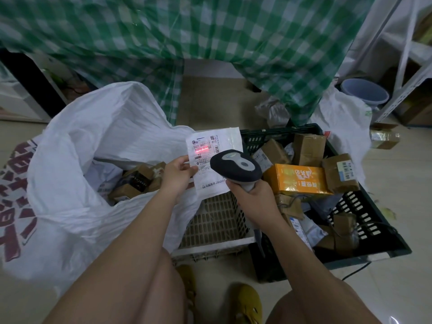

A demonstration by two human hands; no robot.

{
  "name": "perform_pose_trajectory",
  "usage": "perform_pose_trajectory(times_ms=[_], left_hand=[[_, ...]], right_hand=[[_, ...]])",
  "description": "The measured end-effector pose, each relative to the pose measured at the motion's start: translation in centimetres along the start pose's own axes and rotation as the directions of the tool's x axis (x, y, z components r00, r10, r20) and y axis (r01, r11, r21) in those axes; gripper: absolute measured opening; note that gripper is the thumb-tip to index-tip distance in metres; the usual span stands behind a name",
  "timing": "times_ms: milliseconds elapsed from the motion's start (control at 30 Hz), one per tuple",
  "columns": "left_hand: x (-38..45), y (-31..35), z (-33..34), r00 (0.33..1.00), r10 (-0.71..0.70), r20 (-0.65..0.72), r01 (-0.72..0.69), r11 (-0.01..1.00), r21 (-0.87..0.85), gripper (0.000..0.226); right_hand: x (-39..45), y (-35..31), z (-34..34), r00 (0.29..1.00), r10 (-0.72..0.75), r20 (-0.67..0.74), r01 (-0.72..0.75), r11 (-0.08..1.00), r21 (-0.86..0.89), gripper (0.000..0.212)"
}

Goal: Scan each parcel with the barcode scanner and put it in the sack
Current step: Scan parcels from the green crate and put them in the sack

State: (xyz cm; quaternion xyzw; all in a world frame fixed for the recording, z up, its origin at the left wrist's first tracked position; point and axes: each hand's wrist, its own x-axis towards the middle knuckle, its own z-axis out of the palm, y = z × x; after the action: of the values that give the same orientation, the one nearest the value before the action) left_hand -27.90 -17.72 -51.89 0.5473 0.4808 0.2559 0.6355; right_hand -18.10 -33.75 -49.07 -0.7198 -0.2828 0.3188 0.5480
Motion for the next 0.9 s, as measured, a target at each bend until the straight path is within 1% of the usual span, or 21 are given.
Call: perform_pose_trajectory(times_ms=[200, 367, 433, 467, 500, 533, 567, 600, 633, 667, 700, 733, 767, 800, 833, 867, 900], left_hand=[[0.1, -0.1, 0.0, 1.0, -0.001, -0.002, 0.001, 1.0, 0.003, 0.026], [0.0, -0.1, -0.3, 1.0, 0.003, -0.01, -0.003, 1.0, 0.006, 0.027], [0.2, 0.1, -0.8, 0.997, 0.017, -0.07, -0.018, 1.0, -0.019, 0.026], [0.3, 0.3, -1.4, 0.99, 0.044, -0.134, -0.046, 0.999, -0.017, 0.025], [0.4, 0.5, -2.2, 0.969, 0.105, -0.224, -0.1, 0.994, 0.032, 0.024], [0.5, 0.9, -3.2, 0.926, 0.203, -0.318, -0.161, 0.975, 0.153, 0.022], [0.6, 1.2, -4.3, 0.864, 0.33, -0.381, -0.215, 0.925, 0.313, 0.024], [0.5, 1.5, -5.6, 0.79, 0.473, -0.391, -0.271, 0.84, 0.47, 0.028], [0.5, 1.7, -6.7, 0.707, 0.612, -0.355, -0.33, 0.728, 0.601, 0.03], [0.4, 2.0, -7.7, 0.62, 0.731, -0.285, -0.38, 0.598, 0.706, 0.032], [0.5, 2.1, -8.6, 0.541, 0.821, -0.183, -0.407, 0.445, 0.798, 0.036], [0.6, 2.0, -9.3, 0.505, 0.861, -0.06, -0.394, 0.292, 0.872, 0.041], [0.7, 2.0, -9.9, 0.562, 0.825, 0.054, -0.344, 0.174, 0.923, 0.045], [1.2, 1.8, -10.4, 0.697, 0.708, 0.116, -0.266, 0.105, 0.958, 0.047], [1.7, 1.5, -10.8, 0.838, 0.535, 0.107, -0.155, 0.044, 0.987, 0.047], [2.1, 1.1, -11.1, 0.932, 0.359, 0.049, -0.046, -0.017, 0.999, 0.046], [2.3, 0.8, -11.3, 0.975, 0.22, -0.014, 0.028, -0.059, 0.998, 0.045]], right_hand=[[0.0, 0.0, 0.0, 1.0, -0.002, -0.002, 0.002, 1.0, 0.004, 0.03], [0.1, -0.2, 0.1, 1.0, -0.002, -0.027, 0.004, 0.999, 0.055, 0.026], [0.3, -0.4, 0.2, 0.999, -0.004, -0.052, 0.007, 0.998, 0.067, 0.025], [0.4, -0.4, 0.2, 0.998, -0.002, -0.068, 0.008, 0.997, 0.075, 0.023], [0.5, -0.6, 0.4, 0.996, 0.003, -0.084, 0.004, 0.996, 0.089, 0.021], [0.7, -0.8, 0.5, 0.995, 0.011, -0.1, -0.001, 0.995, 0.103, 0.019], [0.8, -1.1, 0.6, 0.993, 0.018, -0.114, -0.005, 0.994, 0.112, 0.018], [1.0, -1.3, 0.8, 0.992, 0.022, -0.127, -0.007, 0.993, 0.118, 0.017], [1.1, -1.5, 1.0, 0.99, 0.026, -0.138, -0.009, 0.992, 0.122, 0.017], [1.3, -1.6, 1.2, 0.989, 0.032, -0.143, -0.015, 0.992, 0.122, 0.018], [1.4, -1.7, 1.4, 0.989, 0.043, -0.143, -0.026, 0.992, 0.123, 0.018], [1.5, -1.7, 1.6, 0.988, 0.062, -0.141, -0.044, 0.991, 0.126, 0.017], [1.6, -1.6, 1.8, 0.986, 0.085, -0.14, -0.066, 0.989, 0.135, 0.016], [1.7, -1.5, 2.0, 0.984, 0.109, -0.141, -0.089, 0.986, 0.143, 0.015], [1.8, -1.4, 2.1, 0.981, 0.131, -0.143, -0.109, 0.983, 0.149, 0.016], [1.8, -1.3, 2.1, 0.978, 0.15, -0.146, -0.127, 0.98, 0.154, 0.017], [1.9, -1.2, 2.1, 0.975, 0.167, -0.149, -0.142, 0.976, 0.162, 0.018]])
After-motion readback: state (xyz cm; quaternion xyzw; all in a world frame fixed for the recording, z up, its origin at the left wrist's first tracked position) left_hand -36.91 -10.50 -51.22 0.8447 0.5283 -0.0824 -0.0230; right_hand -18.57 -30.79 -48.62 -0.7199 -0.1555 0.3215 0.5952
